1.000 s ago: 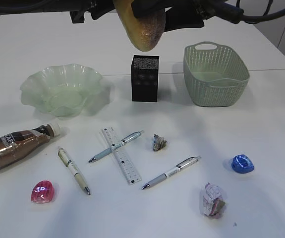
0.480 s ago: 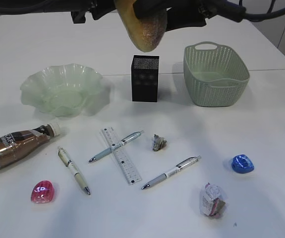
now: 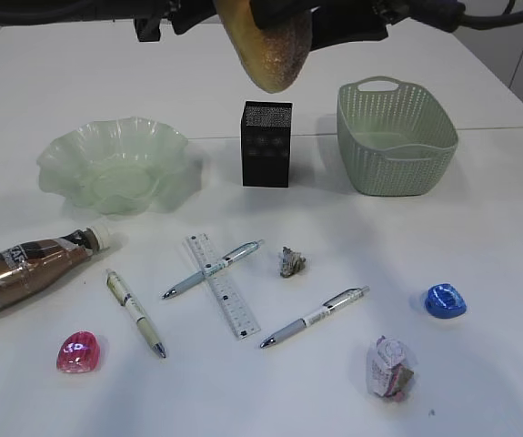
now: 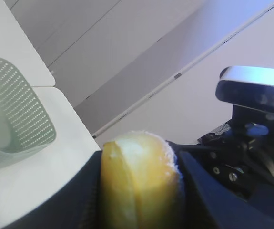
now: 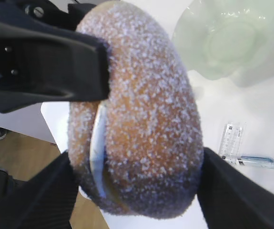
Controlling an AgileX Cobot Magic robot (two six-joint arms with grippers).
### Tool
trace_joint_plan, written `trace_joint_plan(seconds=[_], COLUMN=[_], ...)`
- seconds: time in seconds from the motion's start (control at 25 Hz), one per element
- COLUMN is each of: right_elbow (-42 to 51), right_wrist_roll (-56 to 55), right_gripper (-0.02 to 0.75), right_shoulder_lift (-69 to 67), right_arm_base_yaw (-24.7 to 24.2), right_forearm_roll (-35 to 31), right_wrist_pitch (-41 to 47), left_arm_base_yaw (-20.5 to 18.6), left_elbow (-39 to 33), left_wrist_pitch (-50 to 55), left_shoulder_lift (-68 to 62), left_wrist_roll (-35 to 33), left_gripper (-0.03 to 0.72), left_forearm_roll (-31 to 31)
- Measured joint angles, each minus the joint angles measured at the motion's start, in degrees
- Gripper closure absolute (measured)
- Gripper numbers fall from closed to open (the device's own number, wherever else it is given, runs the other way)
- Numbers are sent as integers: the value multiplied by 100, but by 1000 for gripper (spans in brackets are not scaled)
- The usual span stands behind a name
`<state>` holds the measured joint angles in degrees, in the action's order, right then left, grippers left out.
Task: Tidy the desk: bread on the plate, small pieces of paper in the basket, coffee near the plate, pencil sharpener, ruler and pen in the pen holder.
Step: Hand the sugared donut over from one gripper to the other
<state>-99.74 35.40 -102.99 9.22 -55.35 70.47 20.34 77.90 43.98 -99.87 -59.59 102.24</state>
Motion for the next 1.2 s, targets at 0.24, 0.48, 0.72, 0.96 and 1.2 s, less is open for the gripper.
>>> trace_joint_plan(seconds=[0.24, 0.48, 0.72, 0.96, 1.2], right_elbow=[0, 0, 0, 0, 0], right_wrist_roll=[-13, -21, -72, -202, -275], right_gripper=[155, 155, 136, 77, 75], right_shoulder_lift=[0, 0, 0, 0, 0], right_arm_base_yaw=[0, 0, 0, 0, 0], right_forearm_roll=[-198, -198, -198, -238, -250], right_wrist_pitch=[0, 0, 0, 0, 0], left_arm_base_yaw=[0, 0, 0, 0, 0], left_elbow=[3, 3, 3, 3, 3], left_wrist_pitch=[33, 33, 33, 33, 33], left_shoulder_lift=[0, 0, 0, 0, 0], left_wrist_roll=[0, 0, 0, 0, 0], left_gripper=[387, 387, 387, 387, 387], left_forearm_roll=[54, 63, 63, 42, 29])
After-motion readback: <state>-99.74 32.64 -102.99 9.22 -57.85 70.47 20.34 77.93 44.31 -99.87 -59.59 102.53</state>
